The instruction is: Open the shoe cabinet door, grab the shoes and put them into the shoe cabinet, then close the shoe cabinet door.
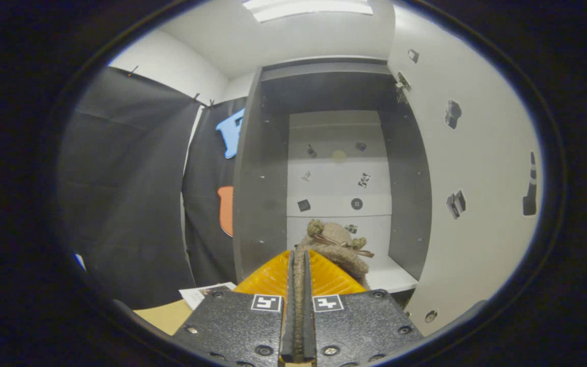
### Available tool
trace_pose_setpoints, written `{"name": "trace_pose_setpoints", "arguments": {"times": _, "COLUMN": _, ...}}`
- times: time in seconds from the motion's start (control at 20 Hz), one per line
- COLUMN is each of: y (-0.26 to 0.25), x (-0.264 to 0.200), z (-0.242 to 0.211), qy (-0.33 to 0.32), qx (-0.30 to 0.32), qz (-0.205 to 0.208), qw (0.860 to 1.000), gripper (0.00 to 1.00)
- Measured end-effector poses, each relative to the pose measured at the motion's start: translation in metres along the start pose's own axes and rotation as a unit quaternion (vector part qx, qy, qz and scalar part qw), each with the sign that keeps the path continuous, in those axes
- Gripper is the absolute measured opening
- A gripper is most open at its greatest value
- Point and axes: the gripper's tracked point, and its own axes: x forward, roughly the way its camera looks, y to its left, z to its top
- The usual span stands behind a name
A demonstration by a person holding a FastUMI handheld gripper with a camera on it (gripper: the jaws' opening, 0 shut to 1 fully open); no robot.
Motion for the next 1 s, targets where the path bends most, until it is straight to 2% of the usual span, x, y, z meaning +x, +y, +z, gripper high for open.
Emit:
{"name": "trace_pose_setpoints", "arguments": {"times": 0.25, "y": -0.051, "x": 0.052, "z": 0.020, "qy": -0.007, "qx": 0.015, "qz": -0.030, "qw": 0.999, "gripper": 0.09}}
{"name": "trace_pose_setpoints", "arguments": {"times": 0.45, "y": -0.086, "x": 0.092, "z": 0.019, "qy": -0.002, "qx": -0.050, "qz": -0.075, "qw": 0.996, "gripper": 0.09}}
{"name": "trace_pose_setpoints", "arguments": {"times": 0.8, "y": -0.105, "x": 0.153, "z": -0.030, "qy": 0.036, "qx": -0.071, "qz": -0.081, "qw": 0.994, "gripper": 0.09}}
{"name": "trace_pose_setpoints", "arguments": {"times": 1.0, "y": -0.123, "x": 0.187, "z": -0.075, "qy": 0.085, "qx": -0.091, "qz": -0.094, "qw": 0.988, "gripper": 0.10}}
